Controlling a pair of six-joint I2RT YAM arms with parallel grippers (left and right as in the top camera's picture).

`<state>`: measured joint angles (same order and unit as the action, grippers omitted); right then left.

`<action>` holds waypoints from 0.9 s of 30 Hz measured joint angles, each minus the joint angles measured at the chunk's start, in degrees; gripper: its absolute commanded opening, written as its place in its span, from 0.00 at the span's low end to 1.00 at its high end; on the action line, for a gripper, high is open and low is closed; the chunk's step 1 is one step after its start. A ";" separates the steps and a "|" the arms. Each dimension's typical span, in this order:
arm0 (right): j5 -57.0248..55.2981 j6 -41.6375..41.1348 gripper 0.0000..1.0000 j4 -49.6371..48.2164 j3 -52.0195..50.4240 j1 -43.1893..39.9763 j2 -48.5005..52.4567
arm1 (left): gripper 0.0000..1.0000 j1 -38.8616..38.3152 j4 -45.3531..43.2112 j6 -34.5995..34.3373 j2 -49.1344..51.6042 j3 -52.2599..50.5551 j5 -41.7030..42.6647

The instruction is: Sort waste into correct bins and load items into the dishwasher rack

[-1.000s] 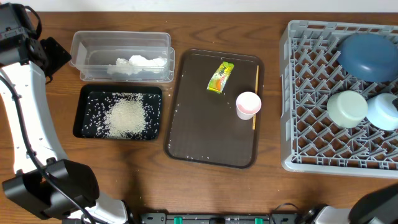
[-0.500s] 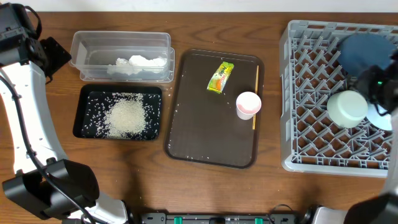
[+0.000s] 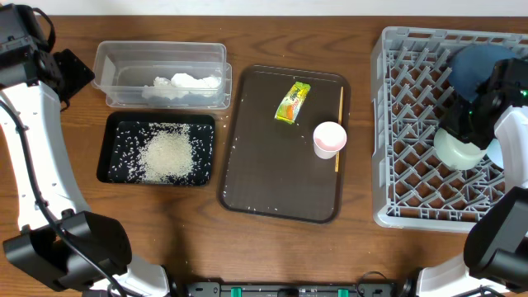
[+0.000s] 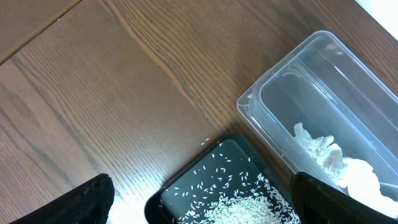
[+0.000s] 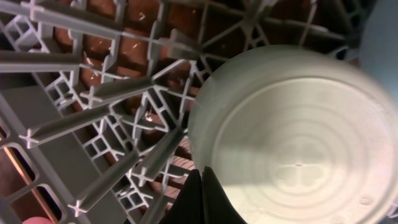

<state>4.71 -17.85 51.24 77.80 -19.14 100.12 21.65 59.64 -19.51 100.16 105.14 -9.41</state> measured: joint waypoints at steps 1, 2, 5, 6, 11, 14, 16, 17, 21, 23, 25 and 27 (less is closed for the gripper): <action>-0.02 0.02 0.01 0.00 0.00 0.04 0.00 | 0.93 0.00 0.02 0.00 0.00 0.00 0.00; -0.02 0.00 0.01 0.00 0.00 0.04 0.00 | 0.93 0.00 0.00 0.00 0.00 0.00 0.00; -0.04 0.00 0.01 0.50 0.00 0.04 0.00 | 0.93 0.00 0.02 0.00 0.00 0.00 0.00; -0.02 0.02 0.01 0.63 0.00 0.04 0.00 | 0.92 0.00 0.02 0.00 0.00 0.00 0.00; -0.07 0.00 0.01 0.66 0.02 0.04 -0.50 | 0.93 0.00 0.00 0.00 0.00 0.00 0.00; -0.79 0.02 0.01 0.55 0.13 0.02 -3.02 | 0.93 0.00 0.00 0.00 0.00 0.00 0.00; -2.36 0.00 0.01 0.26 0.61 -0.13 -6.19 | 0.92 0.00 0.02 0.02 0.00 0.00 0.00; -3.37 0.02 0.01 0.04 1.09 -0.35 -7.96 | 0.93 0.00 0.00 0.00 0.00 0.00 0.00; -8.52 0.00 0.01 -0.92 2.78 -1.88 -15.06 | 0.92 0.00 0.02 0.00 0.00 -0.02 0.00; -11.50 0.00 0.01 -0.85 3.30 -2.93 -17.16 | 0.93 0.00 0.02 0.00 0.00 0.00 0.00; -13.90 -0.02 0.01 -0.24 3.50 -3.89 -17.79 | 0.92 0.00 0.00 0.00 0.00 0.00 0.00; -15.54 -0.50 0.01 0.57 3.45 -5.27 -17.27 | 0.92 0.00 0.00 0.02 0.00 0.00 0.00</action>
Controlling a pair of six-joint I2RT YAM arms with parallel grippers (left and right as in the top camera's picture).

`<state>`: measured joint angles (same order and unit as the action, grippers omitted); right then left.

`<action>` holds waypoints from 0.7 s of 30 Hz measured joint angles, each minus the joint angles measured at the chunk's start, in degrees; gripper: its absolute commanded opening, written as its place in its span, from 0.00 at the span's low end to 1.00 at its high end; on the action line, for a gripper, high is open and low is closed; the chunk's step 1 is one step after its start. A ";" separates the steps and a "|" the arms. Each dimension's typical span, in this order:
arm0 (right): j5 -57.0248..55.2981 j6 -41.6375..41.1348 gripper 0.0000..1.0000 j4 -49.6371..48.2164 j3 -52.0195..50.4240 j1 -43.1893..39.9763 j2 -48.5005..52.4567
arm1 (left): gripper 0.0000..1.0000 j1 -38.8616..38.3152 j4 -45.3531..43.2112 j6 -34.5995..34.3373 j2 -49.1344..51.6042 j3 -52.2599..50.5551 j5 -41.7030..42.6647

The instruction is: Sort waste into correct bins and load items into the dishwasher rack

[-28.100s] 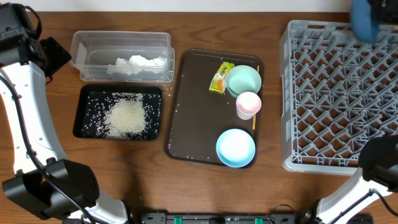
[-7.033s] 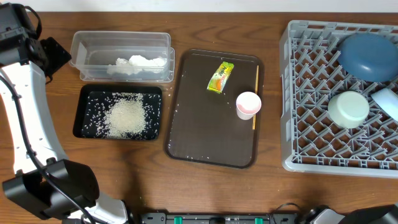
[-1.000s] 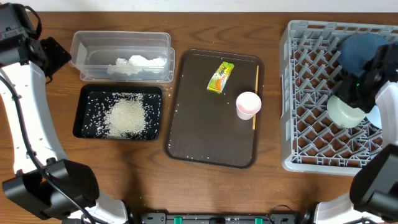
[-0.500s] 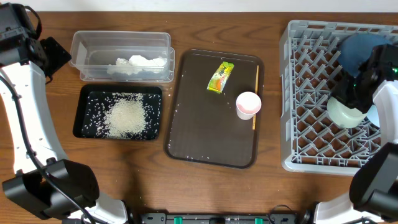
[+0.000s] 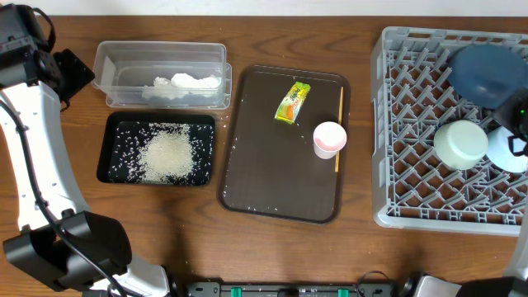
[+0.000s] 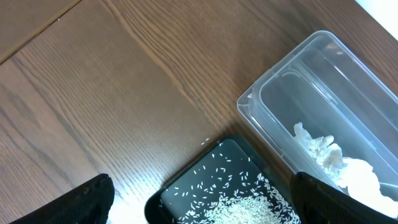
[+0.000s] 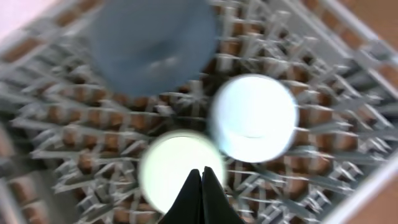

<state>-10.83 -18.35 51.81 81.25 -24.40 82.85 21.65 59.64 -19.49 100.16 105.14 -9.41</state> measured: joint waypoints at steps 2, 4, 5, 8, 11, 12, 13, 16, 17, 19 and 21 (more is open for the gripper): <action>-0.96 -0.55 0.01 0.13 -0.07 -1.53 1.18 | 0.92 0.00 0.00 0.00 0.00 0.00 0.00; -1.66 -0.79 0.01 0.11 -0.13 -2.91 2.58 | 0.92 0.00 0.02 -0.02 0.00 0.00 0.00; -1.88 -0.87 0.01 0.00 -0.17 -3.82 3.56 | 0.93 0.00 0.00 -0.02 0.00 0.00 0.00; -2.38 -1.01 0.01 -1.05 -0.26 -6.05 6.97 | 0.93 0.00 0.00 -0.02 0.00 0.00 0.00; -2.89 -1.18 0.01 -1.90 -0.33 -8.13 10.82 | 0.92 0.00 0.00 -0.02 0.00 0.00 0.00; -2.93 -1.20 0.01 -1.90 -0.37 -8.48 11.82 | 0.93 0.00 0.02 -0.02 0.00 0.00 0.00; -2.93 -1.20 0.01 -1.81 -0.37 -8.92 13.11 | 0.93 0.00 0.02 -0.02 0.00 0.00 0.00; -2.97 -1.22 0.01 -1.44 -0.44 -9.38 15.56 | 0.93 0.00 0.02 -0.02 0.00 0.00 0.00; -2.95 -1.22 0.01 -1.20 -0.46 -9.38 16.20 | 0.92 0.00 0.00 -0.02 0.00 0.00 0.00; -2.86 -1.22 0.01 -0.66 -0.46 -9.38 16.98 | 0.92 0.00 0.02 -0.02 0.00 0.00 0.00; -2.62 -1.22 0.01 -0.13 -0.46 -9.38 17.55 | 0.93 0.00 0.00 -0.02 0.00 0.00 0.00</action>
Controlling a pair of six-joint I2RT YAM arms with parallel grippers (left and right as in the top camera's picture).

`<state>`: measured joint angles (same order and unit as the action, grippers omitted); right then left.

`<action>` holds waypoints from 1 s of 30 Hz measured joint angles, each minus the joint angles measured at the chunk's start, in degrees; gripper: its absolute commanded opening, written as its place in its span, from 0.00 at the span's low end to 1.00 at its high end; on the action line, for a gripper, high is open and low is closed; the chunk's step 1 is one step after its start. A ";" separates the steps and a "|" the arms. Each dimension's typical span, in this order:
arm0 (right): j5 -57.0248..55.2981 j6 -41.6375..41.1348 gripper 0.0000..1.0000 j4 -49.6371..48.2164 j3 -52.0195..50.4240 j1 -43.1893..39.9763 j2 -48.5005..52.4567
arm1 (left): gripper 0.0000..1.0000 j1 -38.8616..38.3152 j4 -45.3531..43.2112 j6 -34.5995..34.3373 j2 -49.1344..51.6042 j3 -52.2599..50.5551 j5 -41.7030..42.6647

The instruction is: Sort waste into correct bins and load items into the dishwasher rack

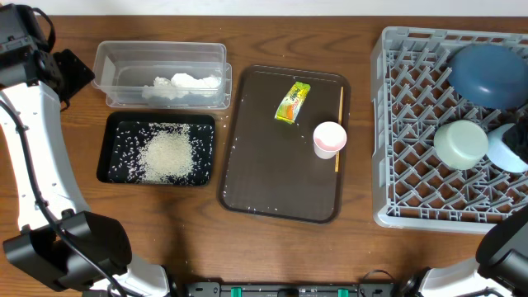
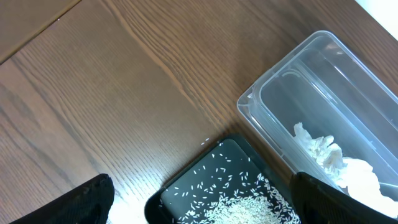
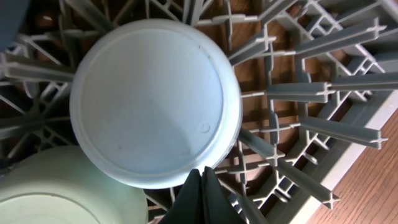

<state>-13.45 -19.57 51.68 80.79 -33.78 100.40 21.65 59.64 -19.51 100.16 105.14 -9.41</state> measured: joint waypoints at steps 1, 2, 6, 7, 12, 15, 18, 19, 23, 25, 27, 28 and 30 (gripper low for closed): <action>0.17 0.00 0.01 0.13 0.00 0.00 0.11 | 0.93 0.00 0.02 0.00 0.00 0.00 0.00; 0.46 0.00 0.01 0.28 0.00 0.00 0.20 | 0.92 0.00 0.02 0.00 0.00 0.00 0.00; 1.70 0.00 0.01 1.62 0.00 0.00 0.26 | 0.93 0.00 0.02 0.00 0.00 0.00 0.00; 1.81 -0.02 0.01 1.64 -0.02 0.00 0.26 | 0.92 0.00 0.02 0.00 0.00 0.00 0.00; 1.86 0.00 0.01 -0.44 -0.02 0.00 0.26 | 0.93 0.00 0.00 0.00 0.00 0.00 0.00; 1.86 -0.02 0.01 -2.60 -0.02 0.00 0.26 | 0.93 0.00 0.02 0.02 0.00 0.00 0.00; 1.86 -0.02 0.01 -3.37 -0.02 0.00 0.26 | 0.93 0.00 0.02 0.00 0.00 0.00 0.00; 1.88 -0.02 0.01 -3.39 -0.02 0.00 0.26 | 0.92 0.00 0.02 0.00 0.00 0.00 0.00; 1.86 -0.02 0.01 -2.78 -0.09 0.00 0.26 | 0.92 0.00 0.00 0.00 0.00 0.00 0.00; 1.86 0.00 0.01 -2.43 -0.57 0.00 0.26 | 0.93 0.00 0.00 0.00 0.00 0.00 0.00; 1.84 -0.02 0.01 -3.28 -2.10 0.00 0.26 | 0.92 0.00 0.00 0.02 0.00 0.00 0.00; 1.84 -0.02 0.01 -3.74 -2.86 0.00 0.26 | 0.92 0.00 0.02 0.00 0.00 -0.02 0.00; 1.81 -0.02 0.01 -4.81 -4.68 0.00 0.28 | 0.93 0.00 0.02 0.00 0.00 0.00 0.00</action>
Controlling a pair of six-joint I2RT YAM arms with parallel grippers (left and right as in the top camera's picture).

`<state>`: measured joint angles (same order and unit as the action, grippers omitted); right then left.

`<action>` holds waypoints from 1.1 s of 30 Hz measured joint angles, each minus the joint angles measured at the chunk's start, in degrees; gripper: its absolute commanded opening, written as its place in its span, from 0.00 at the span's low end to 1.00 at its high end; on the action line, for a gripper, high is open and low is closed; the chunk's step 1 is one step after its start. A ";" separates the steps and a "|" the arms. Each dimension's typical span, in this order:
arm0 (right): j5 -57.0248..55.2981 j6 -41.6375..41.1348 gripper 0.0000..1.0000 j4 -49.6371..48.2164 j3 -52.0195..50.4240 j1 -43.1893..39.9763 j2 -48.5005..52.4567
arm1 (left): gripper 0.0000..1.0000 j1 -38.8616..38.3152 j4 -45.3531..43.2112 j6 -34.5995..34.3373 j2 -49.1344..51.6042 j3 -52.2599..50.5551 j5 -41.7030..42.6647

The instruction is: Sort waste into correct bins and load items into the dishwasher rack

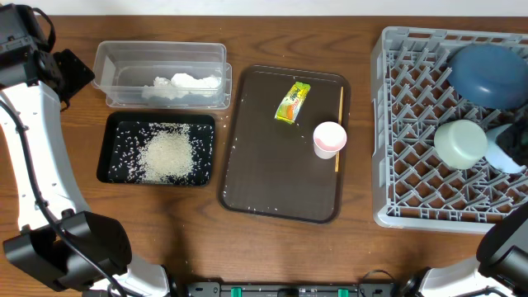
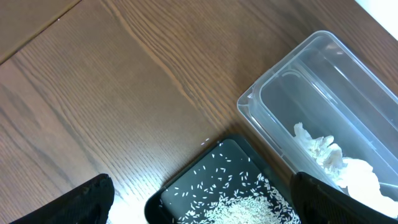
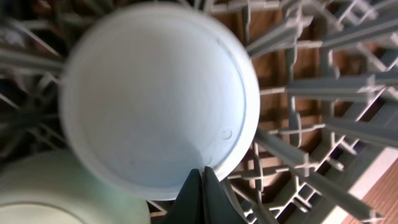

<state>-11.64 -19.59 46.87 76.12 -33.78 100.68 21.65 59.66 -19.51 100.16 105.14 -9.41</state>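
The grey dishwasher rack (image 1: 412,124) at the right holds a dark blue bowl (image 1: 487,73), a pale green bowl (image 1: 460,142) and a light blue cup (image 3: 155,93), all upside down. My right gripper (image 3: 202,177) is shut with nothing in it, close over the light blue cup's rim. On the brown tray (image 1: 272,173) lie a yellow-green wrapper (image 1: 292,102), a pink cup (image 1: 329,139) and a chopstick (image 1: 339,124). My left gripper (image 2: 200,186) hangs open and empty, high over the black bin's far left corner.
A clear bin (image 1: 107,74) with crumpled white tissue stands at the back left. In front of it is a black bin (image 1: 106,148) with a heap of rice. Rack tines stand all round the right gripper.
The right gripper sits a little closer over the light blue cup, which fills more of its view. The left arm and everything on the tray are unchanged.
The right gripper was shut, low over the pale green bowl in the rack. Then it was high at the rack's right edge with all three dishes below. Then it was low over the light blue cup, and now lower still.
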 measured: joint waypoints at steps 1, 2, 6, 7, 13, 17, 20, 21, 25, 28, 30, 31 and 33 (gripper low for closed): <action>-0.15 0.00 0.01 -0.17 -0.68 0.00 0.02 | 0.92 0.00 -0.02 0.00 0.00 0.00 0.00; -0.26 0.00 0.01 -0.22 -0.94 0.00 0.02 | 0.93 0.00 0.00 0.00 0.00 0.00 0.00; -0.39 -0.20 0.01 0.07 -1.09 -0.02 0.00 | 0.93 0.00 -0.02 0.00 0.00 0.00 0.00; -0.24 -0.26 0.01 0.22 -1.09 -0.02 -0.09 | 0.93 0.00 -0.02 0.00 0.00 0.00 0.00; 2.16 -0.42 0.02 0.37 -1.29 -0.02 -5.22 | 0.93 0.00 -0.02 0.00 0.00 0.00 0.00; 5.84 -0.70 0.08 -1.27 -1.27 0.00 -13.38 | 0.93 0.00 0.00 0.00 0.00 0.00 0.00; 6.95 -0.79 0.09 -3.02 -1.20 0.00 -18.08 | 0.93 0.00 0.00 0.00 0.00 0.00 0.00; 6.88 -0.79 0.09 -3.54 -1.18 0.00 -18.93 | 0.93 0.00 0.00 0.00 0.00 0.00 0.00; 5.20 -0.79 0.09 -4.63 -1.18 -0.02 -18.40 | 0.93 0.00 0.00 0.00 0.00 0.00 0.00; 4.04 -0.79 0.08 -6.56 -1.18 -0.02 -14.95 | 0.92 0.00 0.00 0.00 0.00 0.00 0.00; 3.67 -0.79 0.07 -8.41 -1.18 -0.02 -11.67 | 0.93 0.00 0.00 0.00 0.00 -0.02 0.00; 3.56 -0.76 0.07 -9.01 -1.18 -0.02 -9.73 | 0.93 0.00 -0.02 0.00 0.00 0.00 0.00; 3.30 -0.79 0.06 -10.12 -1.20 -0.02 -6.78 | 0.92 0.00 -0.02 0.00 0.00 0.00 0.00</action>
<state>-8.34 -20.38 36.75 74.91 -33.80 93.91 21.65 59.64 -19.51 100.16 105.14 -9.41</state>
